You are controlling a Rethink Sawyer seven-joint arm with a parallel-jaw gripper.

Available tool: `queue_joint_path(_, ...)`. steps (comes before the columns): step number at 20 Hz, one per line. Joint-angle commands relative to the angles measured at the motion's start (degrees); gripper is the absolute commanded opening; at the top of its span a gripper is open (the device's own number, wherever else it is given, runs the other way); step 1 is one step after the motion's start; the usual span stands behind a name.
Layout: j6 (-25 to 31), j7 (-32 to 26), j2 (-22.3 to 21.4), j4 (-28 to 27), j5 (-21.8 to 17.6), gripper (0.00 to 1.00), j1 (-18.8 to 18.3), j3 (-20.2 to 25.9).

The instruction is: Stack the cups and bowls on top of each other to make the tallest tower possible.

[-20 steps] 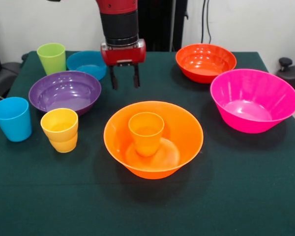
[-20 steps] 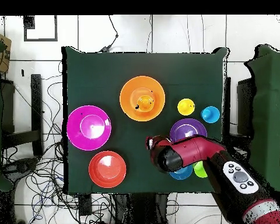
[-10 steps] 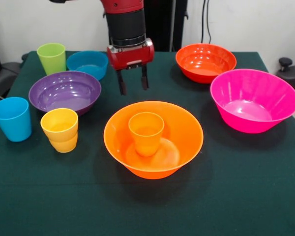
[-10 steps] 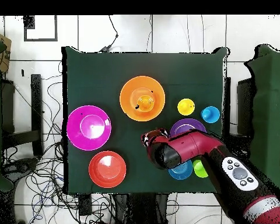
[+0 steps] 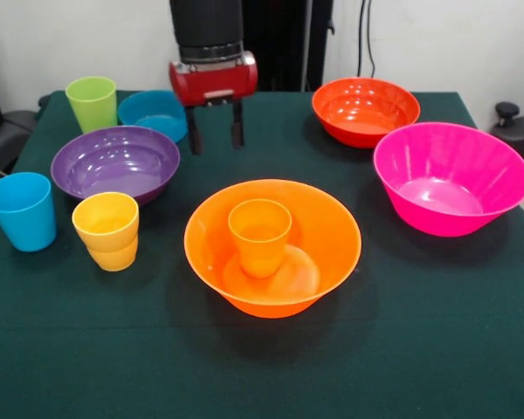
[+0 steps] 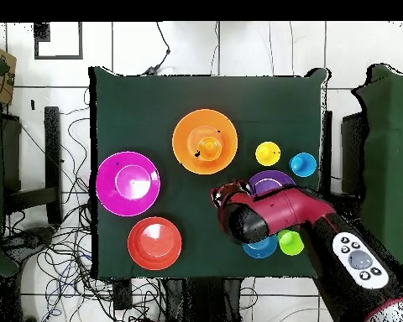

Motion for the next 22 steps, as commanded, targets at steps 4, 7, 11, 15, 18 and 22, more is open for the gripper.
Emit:
queue_joint_path(4, 13.61, -4.92, -10.5, 2.67, 1.01, 1.0, 2.38, -5.37)
queue_joint_path(7, 11.6, 2.71, -9.46, 1.79, -3.08, 1.0, 6.23, -9.39)
queue_joint_path(11, 6.99, 13.61, -3.59, -2.26, -9.53, 1.0, 13.63, -16.99)
queue_joint_path(15, 4.82, 12.93, -1.68, -3.54, -8.97, 1.0, 15.34, -19.51)
queue_joint_path(18, 2.64, 14.7, 0.97, -5.64, -9.4, 1.0, 17.83, -22.06)
queue_joint_path(22, 2.47, 14.25, 2.83, -7.27, -8.06, 1.0, 18.92, -23.73)
